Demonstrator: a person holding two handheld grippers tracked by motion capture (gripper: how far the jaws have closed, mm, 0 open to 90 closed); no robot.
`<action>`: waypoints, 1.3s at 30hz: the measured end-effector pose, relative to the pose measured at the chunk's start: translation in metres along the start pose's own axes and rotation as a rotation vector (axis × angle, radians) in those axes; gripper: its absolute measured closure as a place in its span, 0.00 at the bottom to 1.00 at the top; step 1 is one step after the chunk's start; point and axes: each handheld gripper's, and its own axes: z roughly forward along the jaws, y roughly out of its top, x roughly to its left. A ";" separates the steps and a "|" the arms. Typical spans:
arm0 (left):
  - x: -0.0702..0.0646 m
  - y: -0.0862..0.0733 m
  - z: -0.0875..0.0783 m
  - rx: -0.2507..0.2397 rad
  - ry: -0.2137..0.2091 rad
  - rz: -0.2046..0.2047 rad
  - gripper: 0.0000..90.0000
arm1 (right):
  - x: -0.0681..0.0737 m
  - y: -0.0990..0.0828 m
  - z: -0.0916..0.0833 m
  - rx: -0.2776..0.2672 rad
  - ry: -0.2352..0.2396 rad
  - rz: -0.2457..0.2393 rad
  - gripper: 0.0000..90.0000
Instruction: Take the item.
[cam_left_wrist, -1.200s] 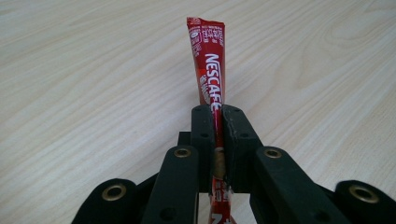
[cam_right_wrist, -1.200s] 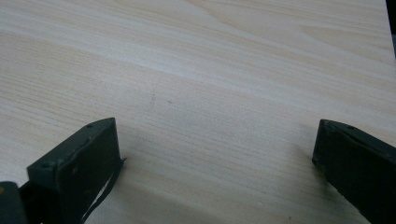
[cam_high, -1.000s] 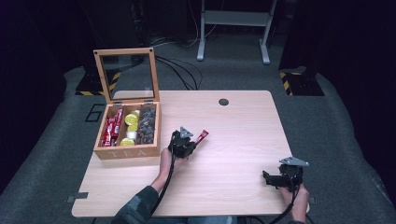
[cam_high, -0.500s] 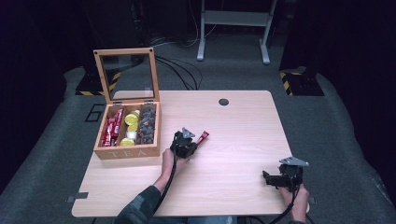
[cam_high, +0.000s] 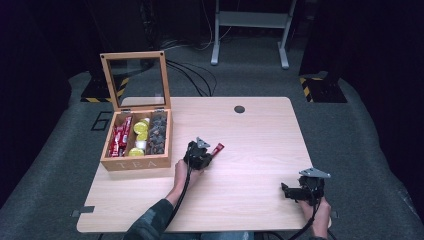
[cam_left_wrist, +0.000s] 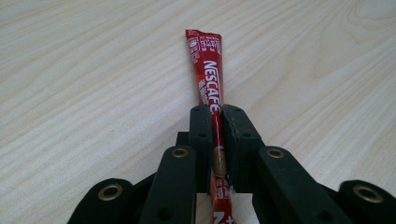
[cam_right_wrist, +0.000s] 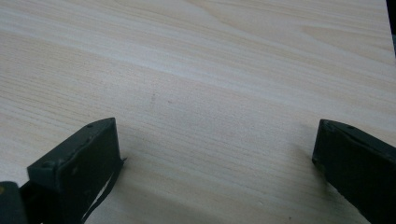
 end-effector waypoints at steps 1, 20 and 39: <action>0.000 0.000 0.000 -0.001 -0.003 0.002 0.90 | 0.000 0.000 0.000 0.000 0.000 0.000 0.00; -0.001 0.002 -0.029 -0.010 -0.029 0.006 0.38 | 0.000 0.000 0.000 0.000 0.000 0.000 0.00; 0.002 -0.011 -0.091 -0.046 -0.054 0.060 0.19 | 0.001 0.000 0.000 0.002 -0.003 0.006 0.00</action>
